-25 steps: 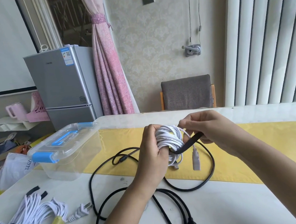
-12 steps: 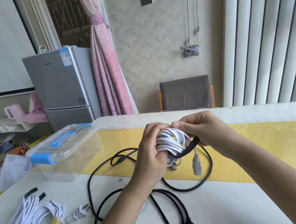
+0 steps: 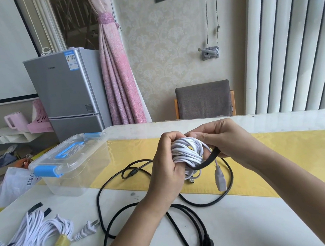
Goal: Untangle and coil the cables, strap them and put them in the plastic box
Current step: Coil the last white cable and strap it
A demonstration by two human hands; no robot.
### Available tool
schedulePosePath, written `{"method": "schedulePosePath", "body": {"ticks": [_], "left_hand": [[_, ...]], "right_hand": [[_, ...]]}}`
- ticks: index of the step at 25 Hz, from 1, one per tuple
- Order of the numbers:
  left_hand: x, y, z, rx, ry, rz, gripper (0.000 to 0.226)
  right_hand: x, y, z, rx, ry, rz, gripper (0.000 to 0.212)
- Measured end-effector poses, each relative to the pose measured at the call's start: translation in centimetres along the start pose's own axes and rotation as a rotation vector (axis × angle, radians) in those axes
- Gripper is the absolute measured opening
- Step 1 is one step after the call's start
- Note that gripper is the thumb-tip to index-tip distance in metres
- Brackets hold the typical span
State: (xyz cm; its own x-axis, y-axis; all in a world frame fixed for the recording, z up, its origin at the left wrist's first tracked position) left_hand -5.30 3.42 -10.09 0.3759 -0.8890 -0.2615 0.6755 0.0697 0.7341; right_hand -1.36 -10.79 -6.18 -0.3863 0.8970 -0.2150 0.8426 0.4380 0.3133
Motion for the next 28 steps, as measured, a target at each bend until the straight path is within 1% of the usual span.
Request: {"method": "schedulePosePath", "body": {"ticks": [2,4,7,9,11,13,15,17,20,23,25,28], "left_hand": [[0.0,0.0,0.1,-0.004,-0.019,-0.009,0.042],[0.0,0.0,0.0,-0.019,-0.026,-0.023,0.042],[0.2,-0.1,-0.1,-0.071,-0.035,-0.112,0.044],[0.4,-0.2,-0.4,-0.113,-0.038,-0.176,0.042],[0.5,0.0,-0.7,-0.205,-0.107,-0.224,0.037],[0.8,0.1,-0.8,-0.324,-0.223,-0.255,0.037],[0.9,0.1,-0.6,-0.39,-0.317,-0.252,0.031],[0.9,0.1,-0.5,-0.385,-0.369,-0.238,0.028],[1.0,0.1,-0.7,-0.368,-0.37,-0.295,0.038],[1.2,-0.1,-0.6,-0.411,-0.481,-0.402,0.047],[1.2,-0.1,-0.5,-0.43,-0.597,-0.446,0.048],[0.9,0.2,-0.6,-0.447,-0.713,-0.459,0.059]], "right_hand": [[-0.2,0.0,-0.4,-0.021,-0.052,0.01,0.016],[-0.3,0.0,-0.9,-0.066,-0.163,0.037,0.015],[-0.6,0.2,-1.2,-0.167,-0.436,0.128,0.016],[-0.4,0.1,-1.1,-0.233,-0.615,0.155,0.017],[0.1,0.0,-0.9,-0.304,-0.816,0.158,0.015],[0.5,-0.1,-0.7,-0.349,-0.922,0.172,0.014],[0.5,0.0,-0.6,-0.361,-0.927,0.2,0.014],[0.6,0.1,-0.6,-0.364,-0.918,0.218,0.015],[0.1,0.1,-0.5,-0.331,-0.935,0.23,0.018],[-0.8,0.2,-0.6,-0.304,-0.928,0.175,0.016],[-1.3,0.3,-0.8,-0.307,-0.874,0.145,0.012],[-1.8,0.0,-1.6,-0.317,-0.748,0.135,0.011]]}}
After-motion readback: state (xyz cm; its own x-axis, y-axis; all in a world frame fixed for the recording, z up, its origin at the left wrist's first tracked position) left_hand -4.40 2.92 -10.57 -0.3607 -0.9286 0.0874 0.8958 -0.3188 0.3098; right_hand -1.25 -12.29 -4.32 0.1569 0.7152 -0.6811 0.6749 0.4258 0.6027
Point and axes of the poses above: each hand's wrist, its own y-axis towards the middle knuckle, its own x-axis out of the palm, z = x × y, the point moved 3 cm from there along y, towards the middle knuckle, and after that the axes turned 2 degrees about z, right-handed, at the moved point
